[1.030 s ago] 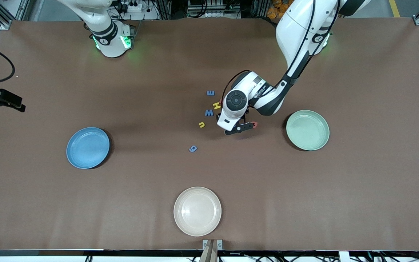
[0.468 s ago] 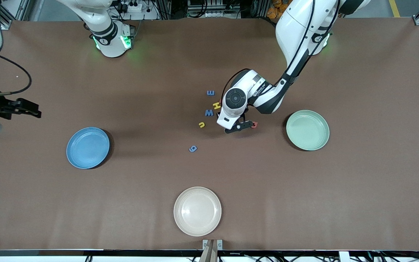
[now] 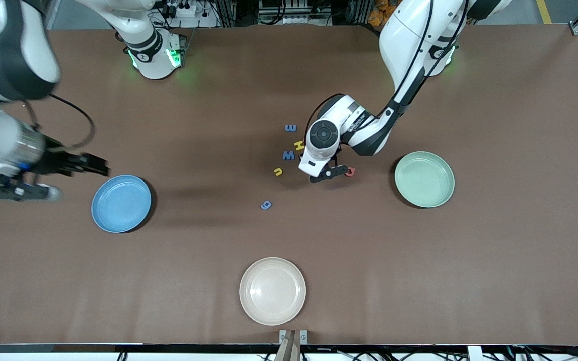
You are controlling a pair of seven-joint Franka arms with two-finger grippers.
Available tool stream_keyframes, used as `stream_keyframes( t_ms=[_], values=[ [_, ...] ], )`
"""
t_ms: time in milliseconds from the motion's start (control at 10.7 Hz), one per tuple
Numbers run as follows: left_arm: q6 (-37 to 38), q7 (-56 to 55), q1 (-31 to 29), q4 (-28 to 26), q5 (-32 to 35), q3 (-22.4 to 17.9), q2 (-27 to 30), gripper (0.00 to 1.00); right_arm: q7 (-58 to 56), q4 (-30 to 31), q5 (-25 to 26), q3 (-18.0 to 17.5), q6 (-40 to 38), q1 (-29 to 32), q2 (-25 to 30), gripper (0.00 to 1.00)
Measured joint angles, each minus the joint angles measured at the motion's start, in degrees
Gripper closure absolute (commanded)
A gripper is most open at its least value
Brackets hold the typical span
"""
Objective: Sort upper and lower case letters into plates
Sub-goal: 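Carry the R to the green plate while the right gripper reaches letters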
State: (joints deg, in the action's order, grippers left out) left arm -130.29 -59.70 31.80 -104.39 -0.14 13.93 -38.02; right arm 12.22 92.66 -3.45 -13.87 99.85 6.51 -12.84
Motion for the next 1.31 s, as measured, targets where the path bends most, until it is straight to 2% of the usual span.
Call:
stream_keyframes(
  t_ms=[375,468,562,655,749,1030,1311],
  values=[
    [0.22,-0.06,0.25,-0.36,0.0,-0.02,0.47,0.65,19.13,0.59,-0.12,-2.1,7.16,-6.01,-8.16,0.0],
    [0.17,-0.09,0.3,-0.41,0.0,-0.02,0.49,0.73,22.24,0.81,-0.12,-2.26,10.1,-7.18,-10.57,0.0],
    [0.33,-0.1,0.3,-0.52,0.0,-0.05,0.64,0.86,24.04,0.9,-0.11,-2.58,13.0,-7.96,-13.07,0.0],
    [0.34,-0.11,0.32,-0.57,0.0,-0.05,0.73,0.96,24.86,0.89,-0.11,-2.89,15.11,-8.35,-15.22,0.0],
    [0.32,-0.1,0.34,-0.59,0.0,-0.05,0.73,1.0,25.57,0.86,-0.11,-2.98,16.4,-8.62,-16.65,0.01],
    [1.51,2.27,0.04,-0.36,0.01,-0.14,0.77,1.0,32.0,0.43,-0.07,-3.16,18.46,-10.39,-18.68,0.02],
    [12.72,7.94,-2.03,3.37,0.09,-0.8,2.47,1.0,43.72,-0.38,3.0,-3.23,22.02,-14.4,-21.66,0.03]
  ],
)
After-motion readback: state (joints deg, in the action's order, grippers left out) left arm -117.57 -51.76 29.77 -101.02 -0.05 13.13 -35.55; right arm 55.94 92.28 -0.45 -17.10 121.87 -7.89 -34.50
